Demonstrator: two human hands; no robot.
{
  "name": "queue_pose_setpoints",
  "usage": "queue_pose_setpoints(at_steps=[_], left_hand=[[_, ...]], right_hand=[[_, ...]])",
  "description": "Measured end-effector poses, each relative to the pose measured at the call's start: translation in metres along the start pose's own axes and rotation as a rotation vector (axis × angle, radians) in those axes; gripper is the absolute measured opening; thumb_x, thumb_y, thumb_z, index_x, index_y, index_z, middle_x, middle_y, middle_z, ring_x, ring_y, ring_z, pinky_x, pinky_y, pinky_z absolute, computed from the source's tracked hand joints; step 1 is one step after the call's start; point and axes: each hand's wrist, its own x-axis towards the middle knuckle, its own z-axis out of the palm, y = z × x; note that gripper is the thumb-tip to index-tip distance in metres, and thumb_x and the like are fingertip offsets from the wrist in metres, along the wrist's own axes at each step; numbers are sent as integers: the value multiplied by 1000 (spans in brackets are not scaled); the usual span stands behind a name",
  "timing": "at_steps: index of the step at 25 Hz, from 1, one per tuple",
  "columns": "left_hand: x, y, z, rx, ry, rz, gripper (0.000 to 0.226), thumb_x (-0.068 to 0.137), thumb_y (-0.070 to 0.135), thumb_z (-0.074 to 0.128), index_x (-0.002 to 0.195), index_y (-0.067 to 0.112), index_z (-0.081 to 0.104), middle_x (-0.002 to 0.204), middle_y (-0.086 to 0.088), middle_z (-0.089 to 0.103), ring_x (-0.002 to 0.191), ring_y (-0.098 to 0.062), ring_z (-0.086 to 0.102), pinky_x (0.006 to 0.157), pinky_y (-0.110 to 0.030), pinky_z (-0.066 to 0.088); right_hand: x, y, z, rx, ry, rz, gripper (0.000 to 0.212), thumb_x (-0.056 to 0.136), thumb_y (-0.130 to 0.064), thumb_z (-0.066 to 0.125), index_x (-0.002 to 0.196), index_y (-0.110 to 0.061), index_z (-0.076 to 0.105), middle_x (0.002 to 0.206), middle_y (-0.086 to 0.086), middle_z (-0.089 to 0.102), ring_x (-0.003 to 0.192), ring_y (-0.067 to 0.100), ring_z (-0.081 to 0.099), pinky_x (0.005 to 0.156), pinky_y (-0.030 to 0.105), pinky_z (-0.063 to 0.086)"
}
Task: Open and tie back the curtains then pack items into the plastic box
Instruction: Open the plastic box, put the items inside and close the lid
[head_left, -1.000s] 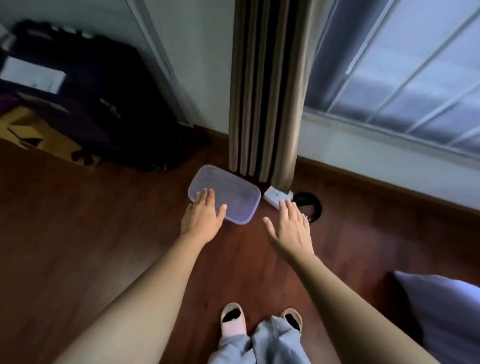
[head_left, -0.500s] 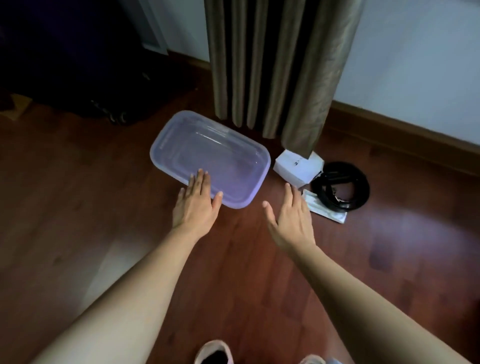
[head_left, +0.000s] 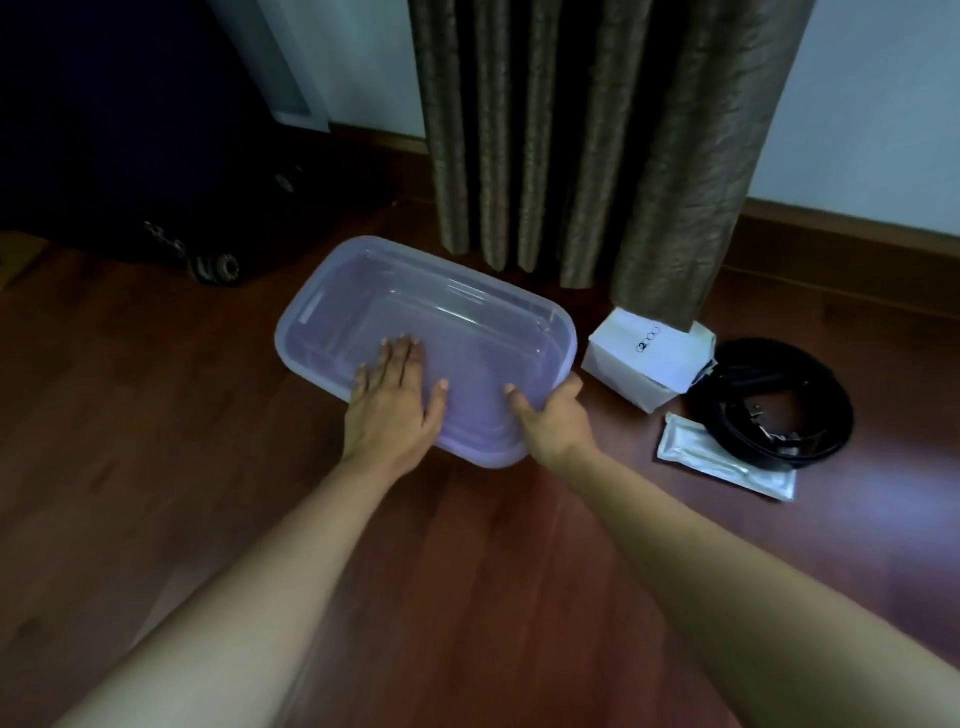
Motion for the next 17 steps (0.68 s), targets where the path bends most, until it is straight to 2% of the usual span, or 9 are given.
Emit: queue_pose_setpoints(at_steps=[4,7,9,11,13,15,17], left_hand=[[-6,-5,-14,18,-13,12,63,98,45,21,150,11,9,159,-6,9,147,-21,1,119,-40,-1],[-6,-28,-38,16,51,-126,64,99,44,22,150,8,9,159,-10,7,147,-25,0,118,-42,1],[-8,-41,-57,3,71,-222,64,98,45,23,149,9,12,158,-13,11,146,-31,7,116,-48,10],[-9,-39,-70,-51,30,-270,61,97,49,24,147,14,20,151,-16,29,137,-39,29,108,-50,28],[-15,-17,-75,-13,-63,-221,56,96,54,21,134,19,41,133,-20,51,119,-43,49,95,-47,39],[-24,23,-73,56,-139,-123,60,94,59,18,116,19,58,120,-20,60,111,-42,55,89,-44,42],[-30,64,-65,133,-177,3,66,92,63,18,108,19,65,116,-18,63,109,-40,57,86,-40,42]], right_hand=[[-9,-3,-13,-84,3,-29,57,92,-38,51,131,-2,27,128,18,54,113,38,54,97,46,44],[-25,4,-37,-197,-37,-135,51,92,-36,54,127,-5,33,119,15,58,106,34,57,85,37,46],[-42,18,-61,-255,-78,-217,49,92,-33,55,129,-8,36,110,9,59,100,29,59,77,29,41],[-66,39,-88,-290,-128,-217,49,92,-34,54,133,-15,36,109,2,59,101,24,59,76,27,39],[-93,62,-115,-266,-134,-166,47,91,-35,54,134,-23,37,117,0,60,108,19,57,85,30,41],[-119,87,-144,-252,-103,-118,41,92,-33,54,129,-25,41,118,-1,61,107,16,57,86,29,41],[-139,111,-176,-244,-52,-75,32,91,-34,54,121,-23,46,114,-1,62,103,17,59,85,31,43]])
